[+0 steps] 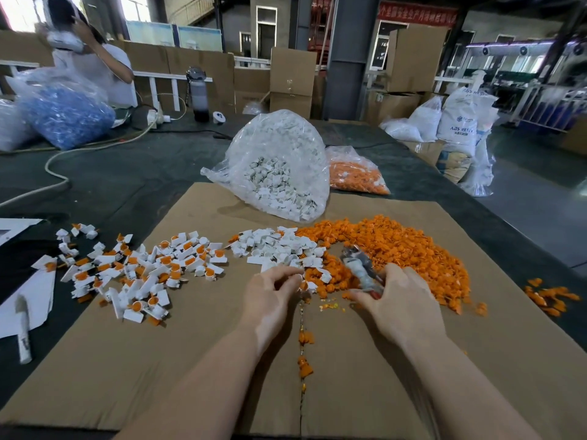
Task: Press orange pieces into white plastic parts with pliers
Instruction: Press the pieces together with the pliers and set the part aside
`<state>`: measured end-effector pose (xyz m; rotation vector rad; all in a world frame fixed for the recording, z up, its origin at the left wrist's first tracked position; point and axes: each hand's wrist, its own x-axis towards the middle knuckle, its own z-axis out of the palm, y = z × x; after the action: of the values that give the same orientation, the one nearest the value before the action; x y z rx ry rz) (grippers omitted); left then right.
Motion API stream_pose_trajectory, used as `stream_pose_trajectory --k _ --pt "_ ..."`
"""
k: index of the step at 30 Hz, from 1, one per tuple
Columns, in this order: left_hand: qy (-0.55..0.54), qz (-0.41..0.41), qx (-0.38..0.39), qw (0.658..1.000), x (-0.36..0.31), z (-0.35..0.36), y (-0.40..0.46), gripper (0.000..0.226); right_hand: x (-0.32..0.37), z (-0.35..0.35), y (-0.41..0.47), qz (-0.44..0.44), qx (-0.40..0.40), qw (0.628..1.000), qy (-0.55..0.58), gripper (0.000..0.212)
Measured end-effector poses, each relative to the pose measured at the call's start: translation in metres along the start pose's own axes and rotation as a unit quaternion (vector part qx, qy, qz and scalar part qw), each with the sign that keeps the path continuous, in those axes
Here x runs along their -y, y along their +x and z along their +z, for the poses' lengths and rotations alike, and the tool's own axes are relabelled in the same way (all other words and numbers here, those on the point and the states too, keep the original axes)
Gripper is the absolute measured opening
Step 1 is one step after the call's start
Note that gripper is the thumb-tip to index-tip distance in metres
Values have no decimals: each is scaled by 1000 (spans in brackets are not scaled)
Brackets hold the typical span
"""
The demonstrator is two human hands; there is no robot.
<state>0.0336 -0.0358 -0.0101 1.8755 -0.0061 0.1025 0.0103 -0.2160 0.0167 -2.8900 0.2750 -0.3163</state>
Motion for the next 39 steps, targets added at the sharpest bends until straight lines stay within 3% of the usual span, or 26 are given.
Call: stream_pose_trajectory --k 6,9,12,14,17,20,24,31,39 --pt "39 11 8 999 3 0 2 20 -12 14 7 8 -26 989 -143 69" --pt "58 18 16 998 5 -1 2 21 -8 16 4 2 -55 980 -193 67" --pt "66 23 25 997 5 0 2 21 7 21 -1 -108 -108 987 -53 44" --pt "82 35 28 996 5 0 2 21 23 26 -8 -197 -103 972 79 33" --pt "80 48 37 995 5 -2 1 20 41 36 -18 -249 -110 946 175 24" --pt "39 25 44 998 6 -4 -1 25 45 41 -19 -225 -115 942 220 8" --pt "40 45 77 995 6 -3 -3 37 42 43 -19 -179 -105 942 265 3" --pt "53 64 59 995 9 -3 -3 29 39 43 -19 -149 -111 931 314 11" --pt "62 66 78 993 9 -3 -4 31 39 43 -19 -185 -101 934 288 7"
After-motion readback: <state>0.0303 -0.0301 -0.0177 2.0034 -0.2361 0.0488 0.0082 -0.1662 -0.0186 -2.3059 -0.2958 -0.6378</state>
